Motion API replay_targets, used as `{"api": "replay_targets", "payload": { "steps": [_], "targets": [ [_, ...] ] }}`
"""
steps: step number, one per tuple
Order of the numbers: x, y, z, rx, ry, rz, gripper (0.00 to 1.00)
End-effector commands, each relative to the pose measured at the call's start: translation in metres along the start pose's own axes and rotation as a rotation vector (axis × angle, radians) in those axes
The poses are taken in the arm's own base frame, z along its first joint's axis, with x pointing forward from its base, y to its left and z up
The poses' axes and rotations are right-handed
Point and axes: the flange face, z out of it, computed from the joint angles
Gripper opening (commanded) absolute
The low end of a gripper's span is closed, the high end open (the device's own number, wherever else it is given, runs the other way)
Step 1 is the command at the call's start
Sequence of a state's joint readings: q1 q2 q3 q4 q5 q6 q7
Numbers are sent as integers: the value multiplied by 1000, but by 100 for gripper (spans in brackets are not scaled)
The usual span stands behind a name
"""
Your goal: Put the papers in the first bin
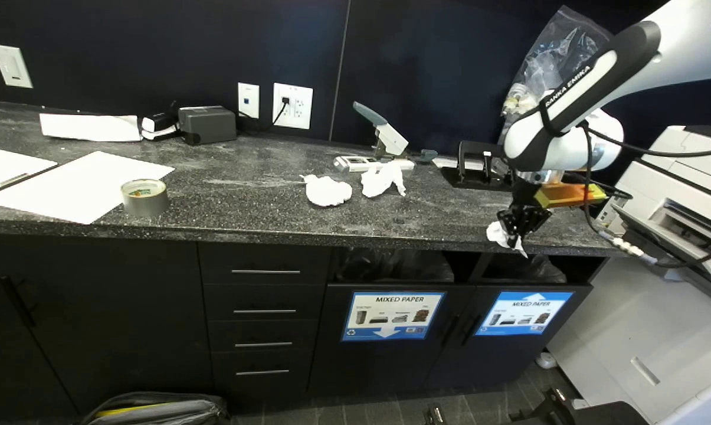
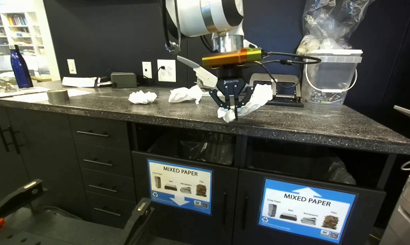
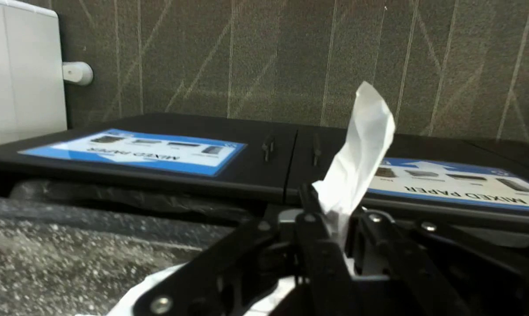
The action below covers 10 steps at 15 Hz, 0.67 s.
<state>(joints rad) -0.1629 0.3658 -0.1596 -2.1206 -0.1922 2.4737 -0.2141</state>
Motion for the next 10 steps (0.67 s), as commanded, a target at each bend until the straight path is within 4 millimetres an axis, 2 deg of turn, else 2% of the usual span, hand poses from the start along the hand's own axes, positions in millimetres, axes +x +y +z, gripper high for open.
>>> {"api": "replay_targets", "payload": {
  "steps": [1,3,5,8,10],
  "targets": [
    [-60,35,-2,4,28,10,16],
    [-83,59,7,14,21,25,17],
    [-95,85,22,37,37,34,16],
    [-97,112,51,55,47,35,16],
    [-97,124,80,79,13,22,16]
  ]
}}
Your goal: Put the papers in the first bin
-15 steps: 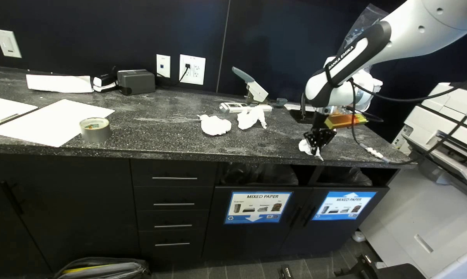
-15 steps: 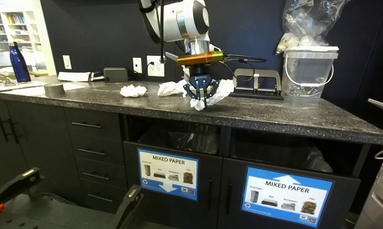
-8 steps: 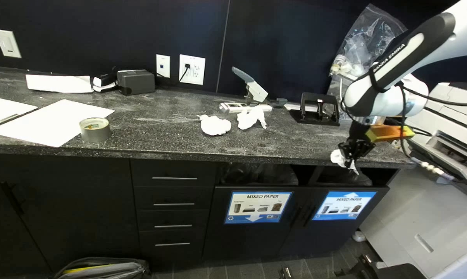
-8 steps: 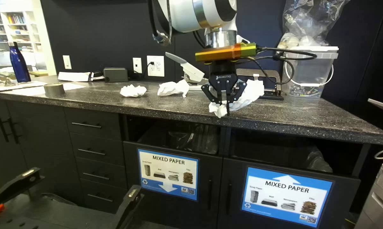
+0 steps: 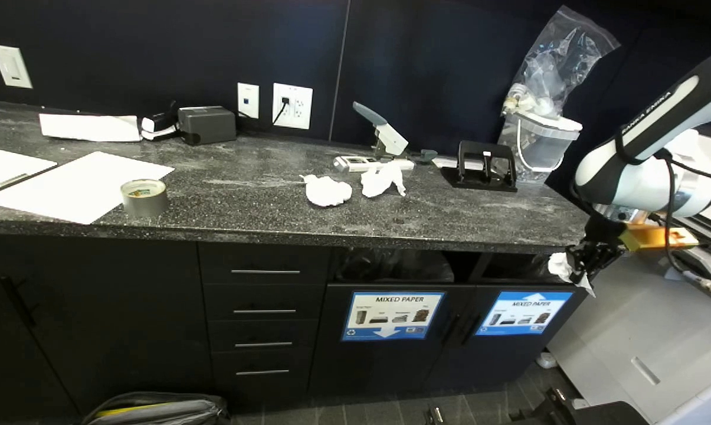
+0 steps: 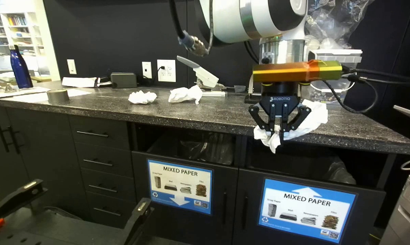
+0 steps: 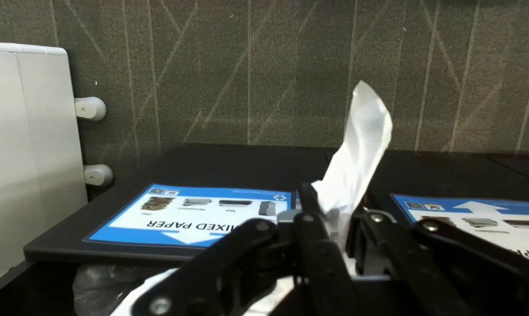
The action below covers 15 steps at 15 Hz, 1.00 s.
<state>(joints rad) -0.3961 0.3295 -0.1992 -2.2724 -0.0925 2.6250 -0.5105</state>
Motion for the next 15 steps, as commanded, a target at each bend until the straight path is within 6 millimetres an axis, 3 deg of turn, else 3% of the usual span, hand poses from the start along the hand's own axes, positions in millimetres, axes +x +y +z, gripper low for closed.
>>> {"api": "replay_targets", "payload": {
  "steps": [1,4,9,13,15],
  "targets": [
    [8,22,45,33,-21,-31,16],
    [21,36,85,64,-40,-64,16],
    [70,53,139,111,12,-164,15],
    [101,67,172,102,111,-205,15],
    [104,77,183,82,201,-195,15]
  ]
}}
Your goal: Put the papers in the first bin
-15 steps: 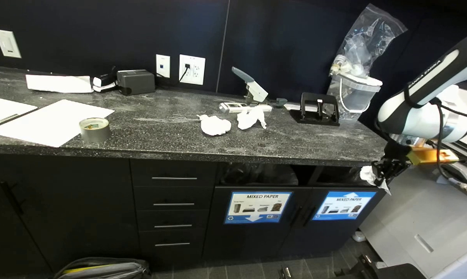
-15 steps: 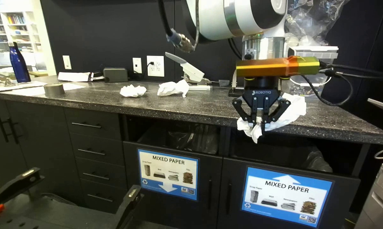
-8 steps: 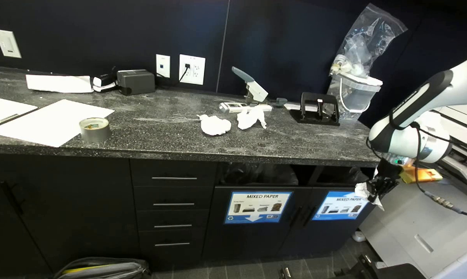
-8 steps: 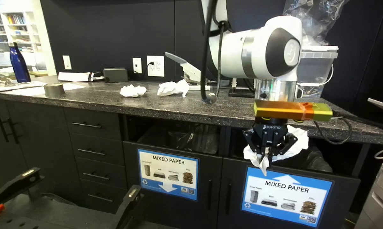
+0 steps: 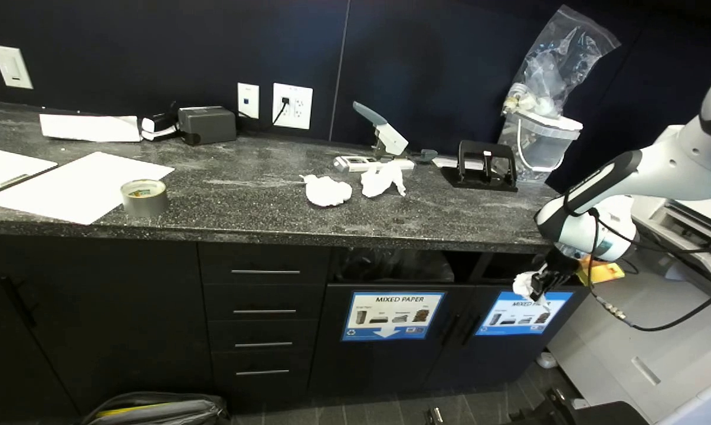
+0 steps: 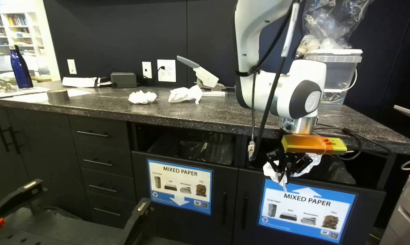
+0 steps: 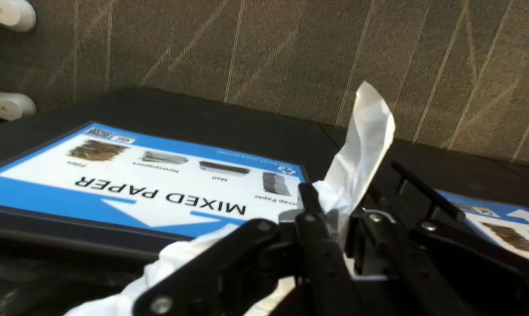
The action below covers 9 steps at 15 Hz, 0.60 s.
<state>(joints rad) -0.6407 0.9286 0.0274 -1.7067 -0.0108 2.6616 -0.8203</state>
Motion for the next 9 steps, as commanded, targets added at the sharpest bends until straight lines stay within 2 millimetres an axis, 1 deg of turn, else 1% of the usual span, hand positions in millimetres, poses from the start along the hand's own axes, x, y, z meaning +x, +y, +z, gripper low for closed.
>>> {"api": "replay_targets", "payload": {
  "steps": [1,4,9],
  "targets": [
    [3,29,22,-47,176,8,15],
    [-7,42,27,-68,320,32,15],
    [-13,62,20,-42,560,70,15]
  ]
}}
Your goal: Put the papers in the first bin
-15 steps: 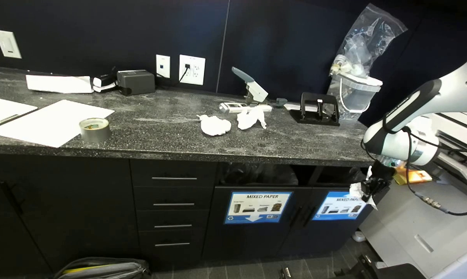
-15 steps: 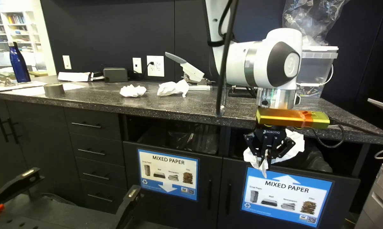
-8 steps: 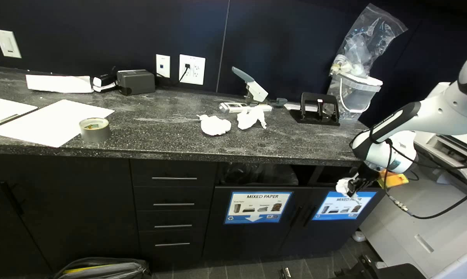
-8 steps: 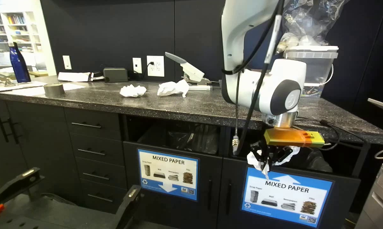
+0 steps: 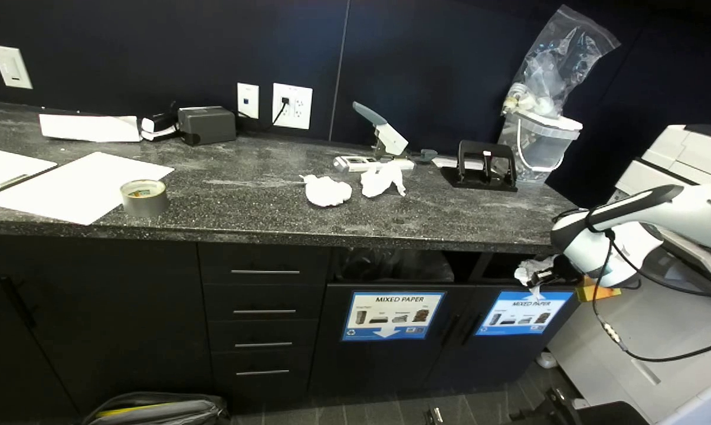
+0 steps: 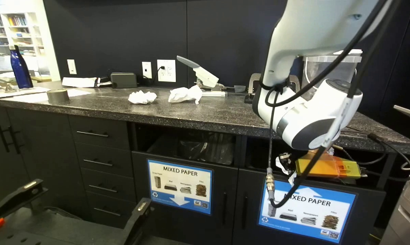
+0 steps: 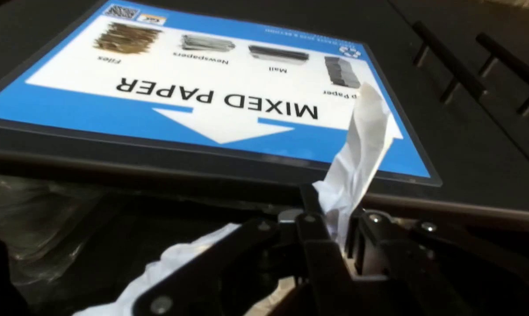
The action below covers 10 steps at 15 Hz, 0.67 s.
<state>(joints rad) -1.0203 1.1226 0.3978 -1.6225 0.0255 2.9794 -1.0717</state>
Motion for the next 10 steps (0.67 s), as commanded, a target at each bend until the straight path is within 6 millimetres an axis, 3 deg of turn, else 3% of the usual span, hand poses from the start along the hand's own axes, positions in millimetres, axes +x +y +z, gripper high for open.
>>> {"api": "replay_targets", "payload": {
  "steps": [1,5,10],
  "targets": [
    [5,25,0,5,188,61,15],
    [-2,43,11,51,352,166,14],
    [-21,48,44,44,462,235,16]
  ]
}}
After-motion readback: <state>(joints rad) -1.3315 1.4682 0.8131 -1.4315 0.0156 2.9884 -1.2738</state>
